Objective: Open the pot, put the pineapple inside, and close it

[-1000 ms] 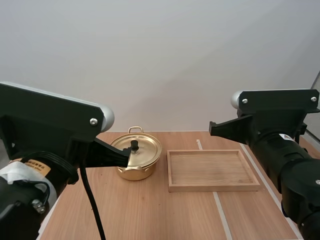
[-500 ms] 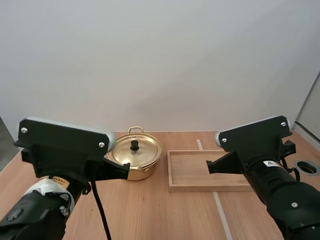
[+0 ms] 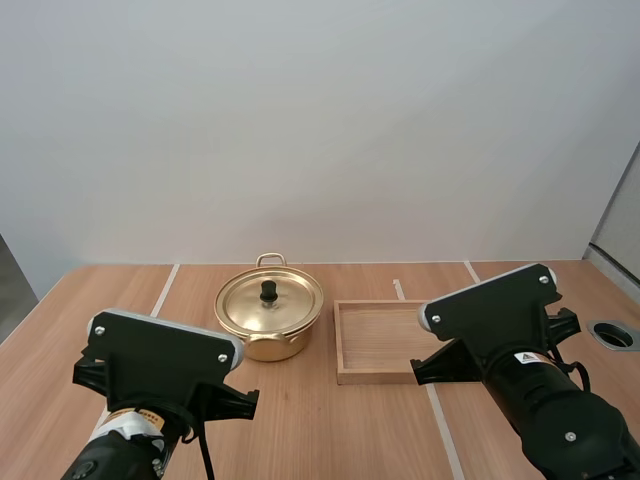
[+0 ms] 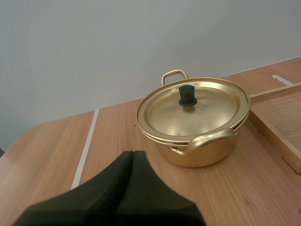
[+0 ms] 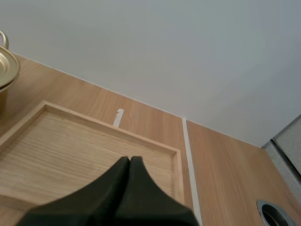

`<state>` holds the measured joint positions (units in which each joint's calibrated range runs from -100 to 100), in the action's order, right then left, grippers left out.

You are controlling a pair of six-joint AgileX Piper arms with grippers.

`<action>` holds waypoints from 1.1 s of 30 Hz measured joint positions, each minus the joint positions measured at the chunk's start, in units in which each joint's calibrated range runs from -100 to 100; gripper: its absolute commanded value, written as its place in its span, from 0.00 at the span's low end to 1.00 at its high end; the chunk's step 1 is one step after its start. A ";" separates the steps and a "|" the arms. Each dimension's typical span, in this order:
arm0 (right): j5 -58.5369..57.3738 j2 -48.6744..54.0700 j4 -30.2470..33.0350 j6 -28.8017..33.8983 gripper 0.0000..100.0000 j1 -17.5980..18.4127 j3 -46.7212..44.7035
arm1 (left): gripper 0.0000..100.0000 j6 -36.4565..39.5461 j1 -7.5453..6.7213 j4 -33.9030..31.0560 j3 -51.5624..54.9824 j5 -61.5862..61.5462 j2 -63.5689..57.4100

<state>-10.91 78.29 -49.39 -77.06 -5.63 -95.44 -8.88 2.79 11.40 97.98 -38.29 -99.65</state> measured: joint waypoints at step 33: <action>-8.91 2.04 20.61 29.68 0.00 0.00 -4.42 | 0.00 0.00 0.00 -0.94 0.60 0.47 0.00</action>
<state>-19.82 80.33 -28.78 -47.38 -5.63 -99.86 -8.88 2.79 10.47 98.59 -37.82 -99.65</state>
